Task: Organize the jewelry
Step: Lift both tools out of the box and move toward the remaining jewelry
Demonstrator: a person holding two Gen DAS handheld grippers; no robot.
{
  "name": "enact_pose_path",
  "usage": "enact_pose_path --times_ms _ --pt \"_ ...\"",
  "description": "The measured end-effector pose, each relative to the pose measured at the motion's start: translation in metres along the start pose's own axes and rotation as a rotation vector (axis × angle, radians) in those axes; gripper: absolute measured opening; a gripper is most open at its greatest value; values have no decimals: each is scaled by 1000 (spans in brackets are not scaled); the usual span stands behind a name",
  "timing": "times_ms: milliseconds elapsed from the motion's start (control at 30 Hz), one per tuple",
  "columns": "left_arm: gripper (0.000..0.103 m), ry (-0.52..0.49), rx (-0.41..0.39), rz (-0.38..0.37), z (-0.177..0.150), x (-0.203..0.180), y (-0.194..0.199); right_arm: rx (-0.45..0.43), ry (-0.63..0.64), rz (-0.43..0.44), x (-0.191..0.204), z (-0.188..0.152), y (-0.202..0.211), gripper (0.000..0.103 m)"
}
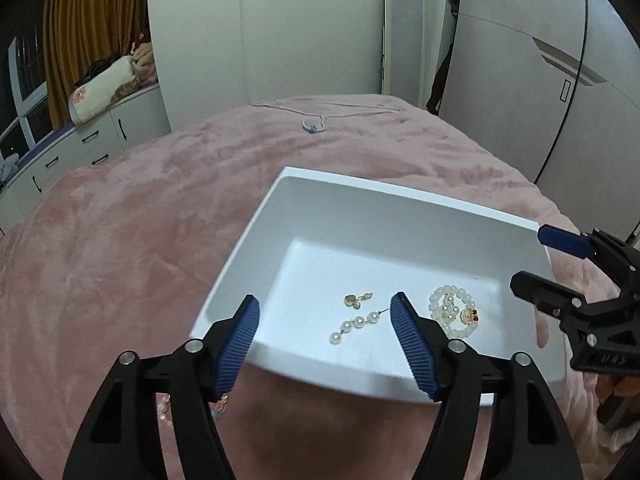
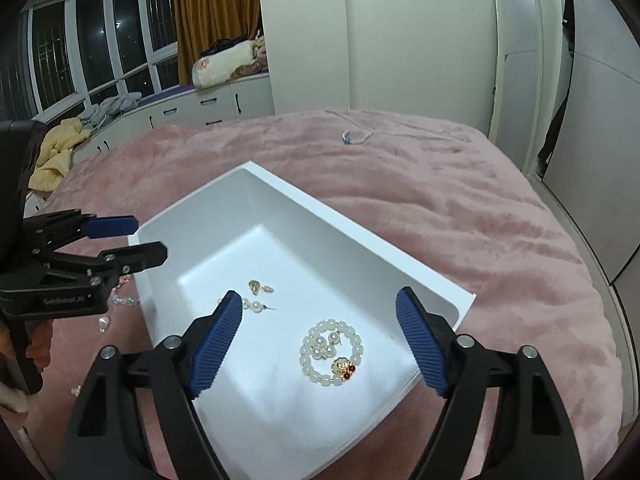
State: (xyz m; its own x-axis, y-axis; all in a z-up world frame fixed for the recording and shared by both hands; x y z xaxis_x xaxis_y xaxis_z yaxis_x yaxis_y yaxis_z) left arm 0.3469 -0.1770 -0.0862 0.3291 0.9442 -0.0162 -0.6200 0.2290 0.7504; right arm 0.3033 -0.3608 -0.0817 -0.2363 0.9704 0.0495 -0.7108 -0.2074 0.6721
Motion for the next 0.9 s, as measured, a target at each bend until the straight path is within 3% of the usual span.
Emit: enact_pose_path --times_ms 67,300,900 --pt "79 9 -18 2 -1 4 11 -18 3 -5 4 3 7 87" --pt "85 98 -69 -1 -14 33 50 -63 8 6 21 14 29 94" --pt "91 219 -101 116 -74 116 121 -115 128 93 108 24 53 96"
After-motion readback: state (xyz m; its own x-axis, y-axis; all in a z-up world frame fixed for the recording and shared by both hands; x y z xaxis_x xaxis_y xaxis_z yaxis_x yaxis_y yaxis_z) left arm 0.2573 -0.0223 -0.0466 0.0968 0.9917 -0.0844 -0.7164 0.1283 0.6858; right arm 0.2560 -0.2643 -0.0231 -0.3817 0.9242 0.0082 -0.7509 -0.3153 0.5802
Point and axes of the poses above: each gripper's, at about its wrist camera, not at the fingertips, and y roughly against the way its jaws point, x to its left, z to its top, the point moved 4 cm from there along -y, roughly the way its jaws point
